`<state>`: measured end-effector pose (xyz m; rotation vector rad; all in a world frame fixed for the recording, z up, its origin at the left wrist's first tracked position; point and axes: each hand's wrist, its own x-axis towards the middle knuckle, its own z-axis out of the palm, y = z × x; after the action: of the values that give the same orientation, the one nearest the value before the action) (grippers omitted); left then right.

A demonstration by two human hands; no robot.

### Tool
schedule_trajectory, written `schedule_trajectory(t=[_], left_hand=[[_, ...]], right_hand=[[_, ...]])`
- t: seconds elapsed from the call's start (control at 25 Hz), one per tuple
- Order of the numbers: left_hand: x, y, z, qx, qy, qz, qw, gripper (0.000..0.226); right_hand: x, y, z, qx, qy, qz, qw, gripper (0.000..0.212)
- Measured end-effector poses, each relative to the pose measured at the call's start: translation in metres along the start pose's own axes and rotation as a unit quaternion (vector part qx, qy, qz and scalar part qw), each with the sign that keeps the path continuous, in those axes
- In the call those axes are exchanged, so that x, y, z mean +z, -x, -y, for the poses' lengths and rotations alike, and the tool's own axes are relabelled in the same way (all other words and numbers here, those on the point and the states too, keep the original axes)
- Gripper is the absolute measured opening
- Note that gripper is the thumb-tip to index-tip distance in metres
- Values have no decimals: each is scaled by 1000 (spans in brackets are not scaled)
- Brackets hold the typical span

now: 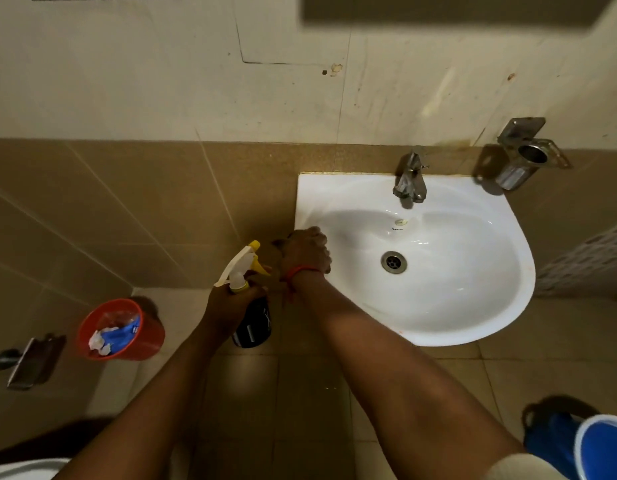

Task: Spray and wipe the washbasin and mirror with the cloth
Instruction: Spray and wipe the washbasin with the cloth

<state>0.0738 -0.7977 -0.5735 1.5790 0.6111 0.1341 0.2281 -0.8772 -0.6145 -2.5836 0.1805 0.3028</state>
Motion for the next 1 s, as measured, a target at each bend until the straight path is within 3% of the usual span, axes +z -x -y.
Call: schedule_trajectory(t=[0.12, 0.2, 0.28, 0.4, 0.48, 0.56, 0.72, 0.76, 0.84, 0.88, 0.92, 1.0], left_hand=[[-9, -6, 2, -4, -12, 20, 1000, 18], [-14, -2, 1, 13, -23, 29, 999, 19], [-18, 7, -1, 31, -25, 52, 998, 19], [-23, 27, -3, 50, -30, 93, 994, 41], [-17, 41, -7, 68, -48, 123, 989, 27], [-6, 54, -11, 67, -69, 141, 985, 22], [9, 73, -7, 20, -51, 113, 992, 20], [10, 76, -3, 5, -48, 105, 993, 20], [10, 81, 6, -8, -56, 122, 991, 18], [11, 83, 10, -18, -57, 146, 987, 17], [13, 85, 13, -25, -58, 181, 981, 17], [22, 92, 14, -35, -87, 250, 964, 19]], right_hand=[[-4, -21, 24, 54, -77, 13, 995, 118], [-6, -14, 19, 28, -76, 5, 997, 119], [-4, 8, 2, -36, -11, -14, 999, 110], [-32, 63, -46, -146, 111, 5, 983, 84], [-63, 85, -82, -189, 145, 46, 970, 68], [-87, 99, -105, -203, 179, 85, 959, 53], [-112, 103, -102, -209, 198, 154, 945, 49], [-122, 104, -96, -218, 165, 177, 945, 43], [-142, 99, -95, -263, -4, 193, 945, 35], [-149, 91, -101, -253, -126, 166, 945, 40], [-165, 85, -110, -182, -270, 145, 934, 46], [-201, 64, -137, -85, -494, 145, 853, 46]])
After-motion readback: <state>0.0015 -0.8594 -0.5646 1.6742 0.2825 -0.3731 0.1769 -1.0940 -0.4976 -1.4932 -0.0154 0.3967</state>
